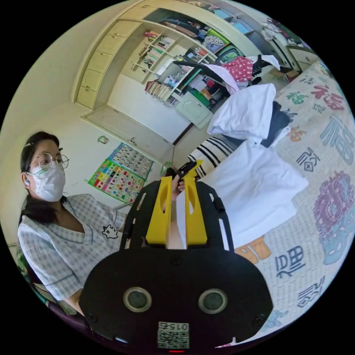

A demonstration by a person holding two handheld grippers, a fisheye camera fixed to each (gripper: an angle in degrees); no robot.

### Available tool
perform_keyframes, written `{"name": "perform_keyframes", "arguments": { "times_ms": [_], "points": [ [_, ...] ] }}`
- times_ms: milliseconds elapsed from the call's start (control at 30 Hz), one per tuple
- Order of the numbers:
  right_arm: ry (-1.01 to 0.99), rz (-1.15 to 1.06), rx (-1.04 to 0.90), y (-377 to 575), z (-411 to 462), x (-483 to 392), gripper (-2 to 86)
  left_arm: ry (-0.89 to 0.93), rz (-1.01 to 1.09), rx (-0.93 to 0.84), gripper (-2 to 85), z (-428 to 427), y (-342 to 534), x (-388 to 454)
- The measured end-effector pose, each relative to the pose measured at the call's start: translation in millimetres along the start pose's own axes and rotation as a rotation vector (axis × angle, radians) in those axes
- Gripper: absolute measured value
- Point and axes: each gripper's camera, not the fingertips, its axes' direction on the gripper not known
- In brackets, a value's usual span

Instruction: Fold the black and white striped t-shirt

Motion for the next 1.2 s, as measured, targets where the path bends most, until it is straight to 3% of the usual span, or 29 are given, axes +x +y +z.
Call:
{"name": "perform_keyframes", "arguments": {
  "times_ms": [100, 233, 400, 633, 800, 867, 967, 1133, 1200],
  "points": [
    [-0.099, 0.060, 0.094, 51.0, 10.8, -15.8, 6.2, 0.065, -0.035, -0.039, 5.9, 5.0, -2.1, 3.6],
    [-0.051, 0.047, 0.104, 87.7, 1.3, -52.2, 7.0, 0.017, 0.273, -0.057, 5.2, -20.0, 12.3, 81.6],
    [0.230, -0.174, 0.064, 90.5, -21.1, -150.9, 13.9, 0.094, 0.571, -0.055, 5.4, -55.1, 62.2, 172.4],
    [0.490, -0.343, 0.030, 109.7, -20.0, -258.0, 18.6, 0.323, 0.669, -0.172, 5.6, -23.9, 163.7, 239.9],
    [1.012, -0.285, 0.060, 185.2, -63.6, -299.0, 4.3, 0.358, 0.676, -0.361, 6.0, 52.5, 238.4, 241.6],
    [0.938, -0.213, 0.047, 211.7, -99.0, -298.5, 3.4, 0.384, 0.670, -0.447, 6.7, 83.6, 258.9, 232.6],
    [0.695, -0.049, 0.198, 261.6, -180.7, -288.8, 2.7, 0.378, 0.635, -0.610, 9.5, 141.3, 285.0, 203.4],
    [0.549, 0.335, 0.304, 355.3, -282.4, -208.4, 2.1, -0.084, 0.573, -1.033, 4.3, 279.5, 360.1, 91.2],
    [0.509, 0.611, 0.290, 416.8, -313.7, -149.9, 2.0, -0.178, 0.517, -1.169, 3.6, 313.2, 388.4, 53.9]
  ]
}}
